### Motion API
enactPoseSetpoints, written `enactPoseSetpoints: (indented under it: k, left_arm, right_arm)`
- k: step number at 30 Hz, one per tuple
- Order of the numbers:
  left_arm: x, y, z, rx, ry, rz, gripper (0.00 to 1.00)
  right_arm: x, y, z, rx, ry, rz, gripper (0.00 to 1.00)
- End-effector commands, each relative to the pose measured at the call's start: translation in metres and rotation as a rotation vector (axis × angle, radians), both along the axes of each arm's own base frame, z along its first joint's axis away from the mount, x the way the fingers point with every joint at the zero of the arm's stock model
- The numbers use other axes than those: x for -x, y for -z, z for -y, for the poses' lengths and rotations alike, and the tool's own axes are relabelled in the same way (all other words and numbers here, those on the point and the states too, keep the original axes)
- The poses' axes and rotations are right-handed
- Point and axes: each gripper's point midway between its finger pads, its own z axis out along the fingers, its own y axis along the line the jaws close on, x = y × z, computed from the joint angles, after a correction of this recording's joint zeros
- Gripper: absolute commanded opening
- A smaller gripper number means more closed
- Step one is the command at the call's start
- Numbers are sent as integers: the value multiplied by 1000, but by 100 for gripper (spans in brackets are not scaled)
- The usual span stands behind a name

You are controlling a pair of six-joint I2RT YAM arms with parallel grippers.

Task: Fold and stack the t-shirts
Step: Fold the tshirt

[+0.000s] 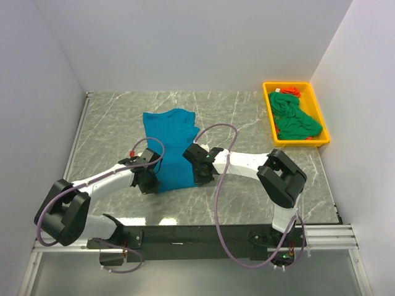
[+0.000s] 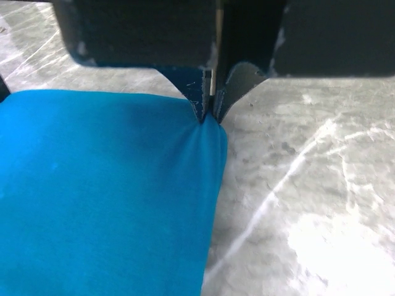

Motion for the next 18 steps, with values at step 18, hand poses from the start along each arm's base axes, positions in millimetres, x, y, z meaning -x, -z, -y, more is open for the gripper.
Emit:
enactPoseSetpoints:
  k: [18]
  left_arm:
    - [113,-117,43,327,160,-83,1]
  right_arm:
    - [114,-92,131,186,-189,-141,0]
